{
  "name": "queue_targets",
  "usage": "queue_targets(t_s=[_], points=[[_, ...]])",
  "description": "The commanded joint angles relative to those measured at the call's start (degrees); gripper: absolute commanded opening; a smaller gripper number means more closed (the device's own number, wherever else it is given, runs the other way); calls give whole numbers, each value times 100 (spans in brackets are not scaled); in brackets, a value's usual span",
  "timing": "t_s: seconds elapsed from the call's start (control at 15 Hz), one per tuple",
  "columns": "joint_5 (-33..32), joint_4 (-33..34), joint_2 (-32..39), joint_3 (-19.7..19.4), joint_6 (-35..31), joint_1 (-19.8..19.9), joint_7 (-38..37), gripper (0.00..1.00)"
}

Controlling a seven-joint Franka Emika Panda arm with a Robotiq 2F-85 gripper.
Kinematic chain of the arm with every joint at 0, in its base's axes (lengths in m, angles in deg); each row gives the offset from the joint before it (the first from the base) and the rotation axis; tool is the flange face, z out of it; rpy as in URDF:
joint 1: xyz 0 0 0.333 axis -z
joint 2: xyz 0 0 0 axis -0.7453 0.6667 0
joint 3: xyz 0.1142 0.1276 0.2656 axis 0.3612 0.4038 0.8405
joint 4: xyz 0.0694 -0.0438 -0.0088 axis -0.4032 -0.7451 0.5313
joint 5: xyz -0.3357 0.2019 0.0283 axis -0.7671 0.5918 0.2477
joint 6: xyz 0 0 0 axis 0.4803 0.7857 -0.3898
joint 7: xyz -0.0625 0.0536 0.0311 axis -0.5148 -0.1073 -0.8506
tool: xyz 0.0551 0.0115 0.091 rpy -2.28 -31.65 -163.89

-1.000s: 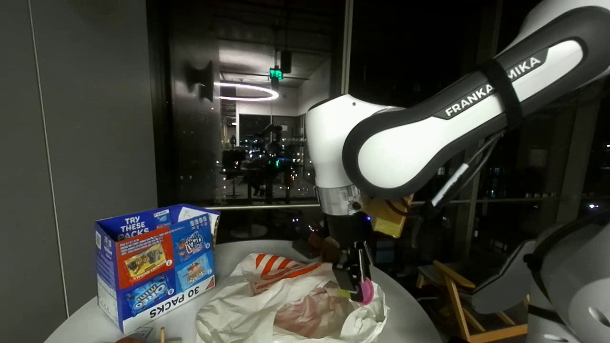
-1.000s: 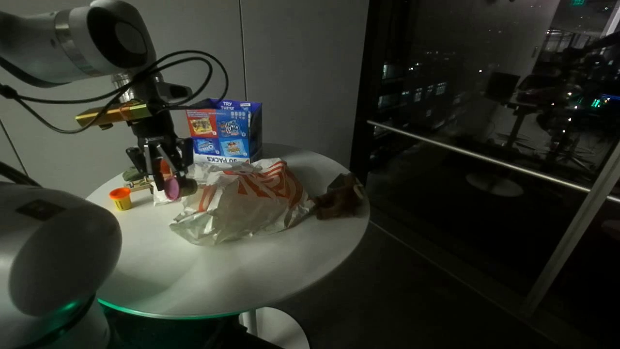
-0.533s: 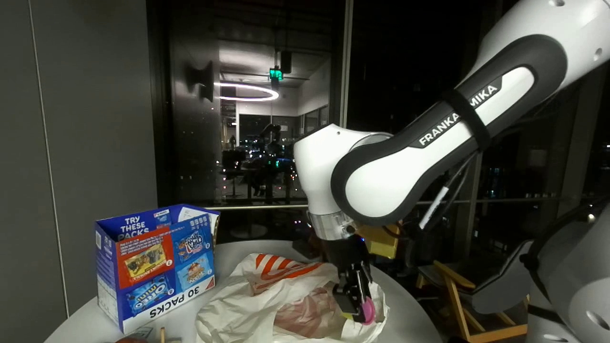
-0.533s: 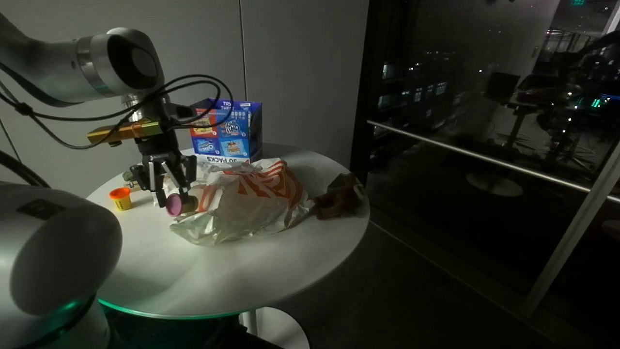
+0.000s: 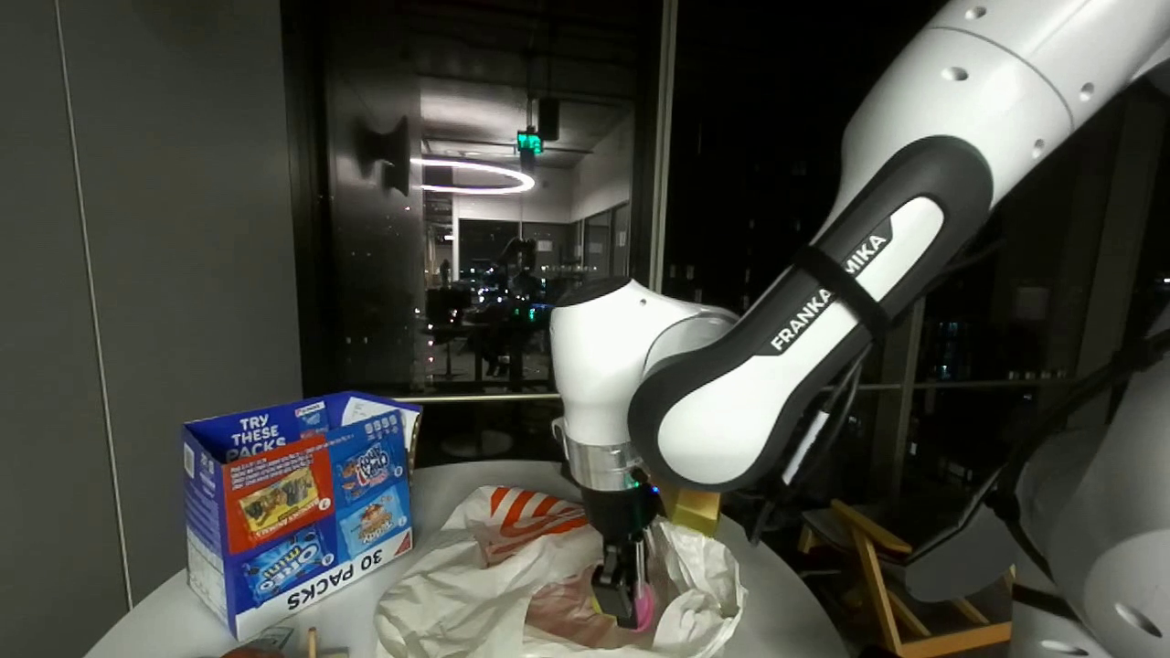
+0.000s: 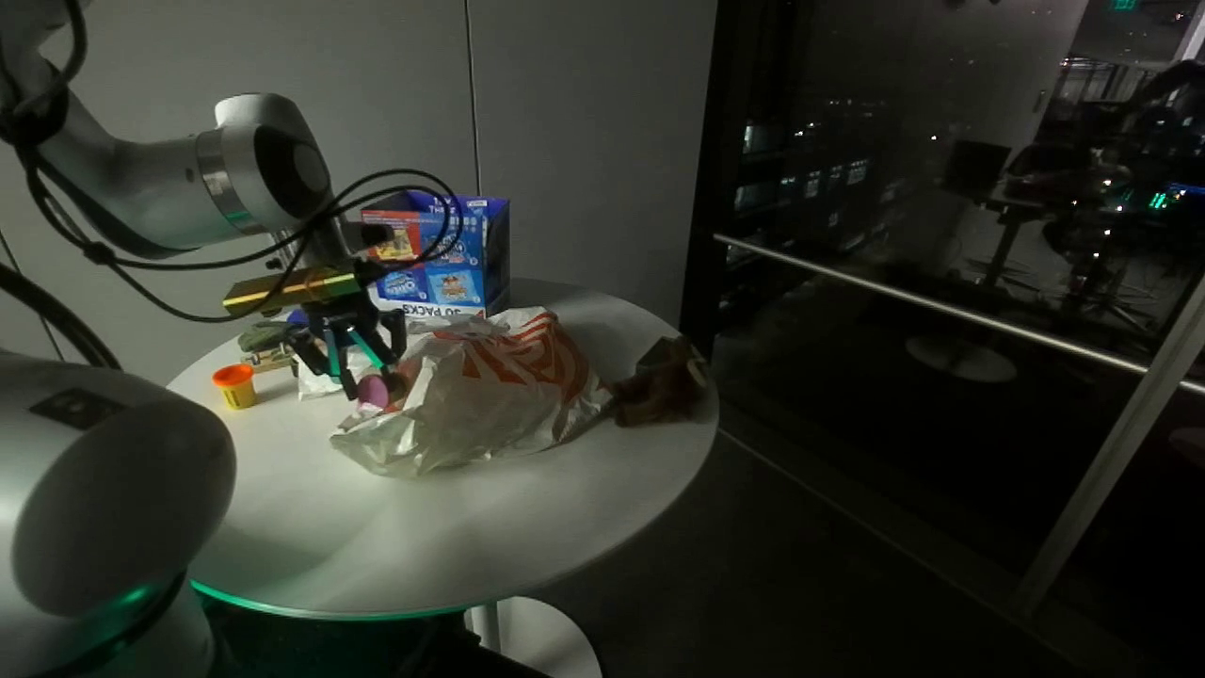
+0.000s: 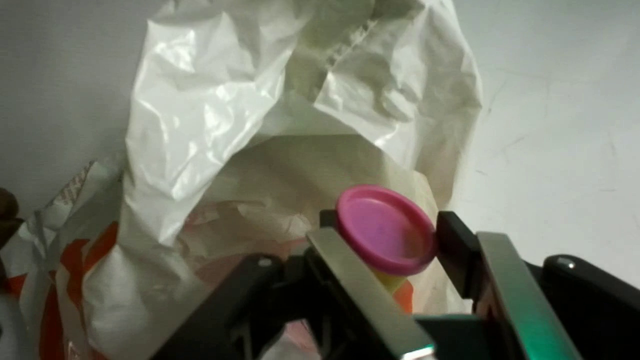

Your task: Lift the two small yellow containers with the purple and orange lid and the peach plush toy from the table and put them in the plastic

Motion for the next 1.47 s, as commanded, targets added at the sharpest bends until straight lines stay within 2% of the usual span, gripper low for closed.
queue_targets(t_s=[0.0,0.07,0.27,0.33,0.47,0.67,0.87,0.93,1.0,1.07,1.4], points=[[-485,45,228,7,-640,226,-201,77],[-549,40,240,1,-718,258,-216,78],[-758,-31,11,3,-827,281,-135,99],[-667,-40,-95,-26,-728,227,-24,100],[-204,22,-320,-117,-236,44,285,100],[1322,111,-825,-895,610,-963,1827,100],[2200,280,-1275,-1013,1509,-1222,2869,100],[2210,278,-1399,-936,1605,-1233,2883,100],[2005,202,-1559,-716,1546,-1139,2558,100],[2038,268,-1238,-794,1437,-1070,2607,100],[2018,201,-1482,-707,1508,-1112,2588,100]])
